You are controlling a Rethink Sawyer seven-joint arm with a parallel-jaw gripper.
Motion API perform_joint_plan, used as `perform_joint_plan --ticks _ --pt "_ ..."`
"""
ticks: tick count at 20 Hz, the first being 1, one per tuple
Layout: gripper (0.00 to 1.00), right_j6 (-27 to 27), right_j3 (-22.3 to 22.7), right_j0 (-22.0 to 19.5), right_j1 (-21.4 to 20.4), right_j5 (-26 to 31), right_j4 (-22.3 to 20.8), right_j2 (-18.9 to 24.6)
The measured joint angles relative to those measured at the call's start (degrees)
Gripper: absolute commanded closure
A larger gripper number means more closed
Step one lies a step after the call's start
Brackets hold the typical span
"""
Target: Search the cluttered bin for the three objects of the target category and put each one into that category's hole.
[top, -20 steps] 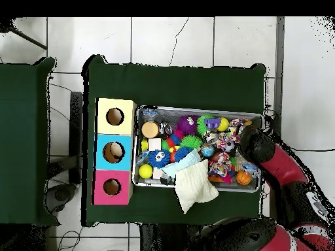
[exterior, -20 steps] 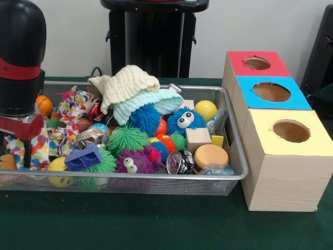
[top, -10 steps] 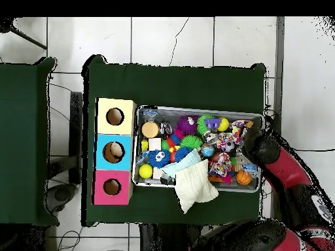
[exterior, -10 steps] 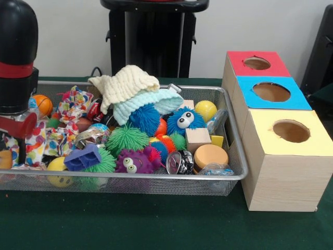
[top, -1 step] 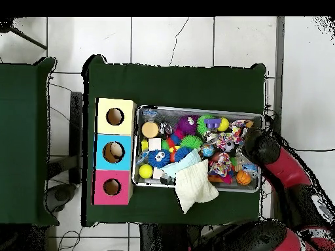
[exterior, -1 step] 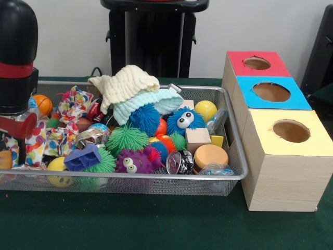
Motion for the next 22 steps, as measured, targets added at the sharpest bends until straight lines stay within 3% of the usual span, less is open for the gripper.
perform_joint_plan --ticks 22 --pt "0.0 0.0 1.44 -5.8 0.01 -0.25 0.02 6.82"
